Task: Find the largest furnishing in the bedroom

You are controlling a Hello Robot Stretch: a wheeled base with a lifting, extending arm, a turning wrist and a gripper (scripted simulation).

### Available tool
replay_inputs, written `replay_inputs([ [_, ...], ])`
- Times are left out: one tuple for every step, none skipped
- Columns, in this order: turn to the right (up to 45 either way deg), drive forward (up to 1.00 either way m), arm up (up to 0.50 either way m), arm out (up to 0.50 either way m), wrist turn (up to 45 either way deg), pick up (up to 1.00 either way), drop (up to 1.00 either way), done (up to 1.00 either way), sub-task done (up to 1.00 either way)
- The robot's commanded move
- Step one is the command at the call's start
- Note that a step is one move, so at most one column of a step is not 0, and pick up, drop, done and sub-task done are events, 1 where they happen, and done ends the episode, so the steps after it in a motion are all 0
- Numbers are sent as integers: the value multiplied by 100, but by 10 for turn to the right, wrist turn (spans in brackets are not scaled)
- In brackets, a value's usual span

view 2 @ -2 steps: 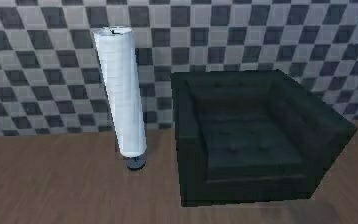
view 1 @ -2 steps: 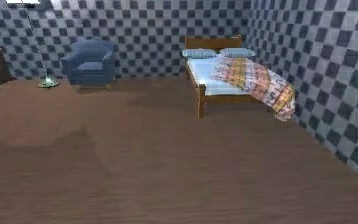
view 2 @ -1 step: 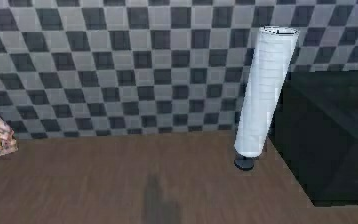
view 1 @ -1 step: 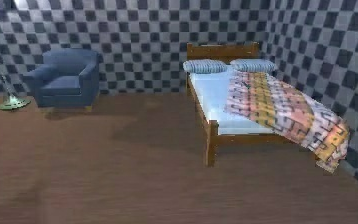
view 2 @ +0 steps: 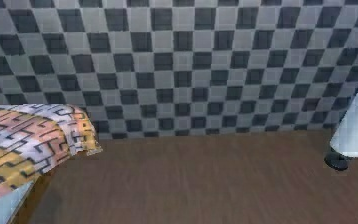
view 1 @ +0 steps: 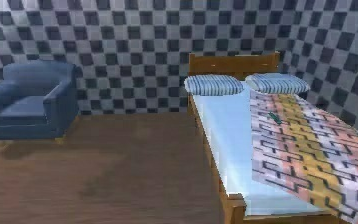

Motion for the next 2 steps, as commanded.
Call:
replay_inputs([
  [210,0,0,0,0,0,0,0,0],
  [0,0,0,0,0,0,0,100,0],
])
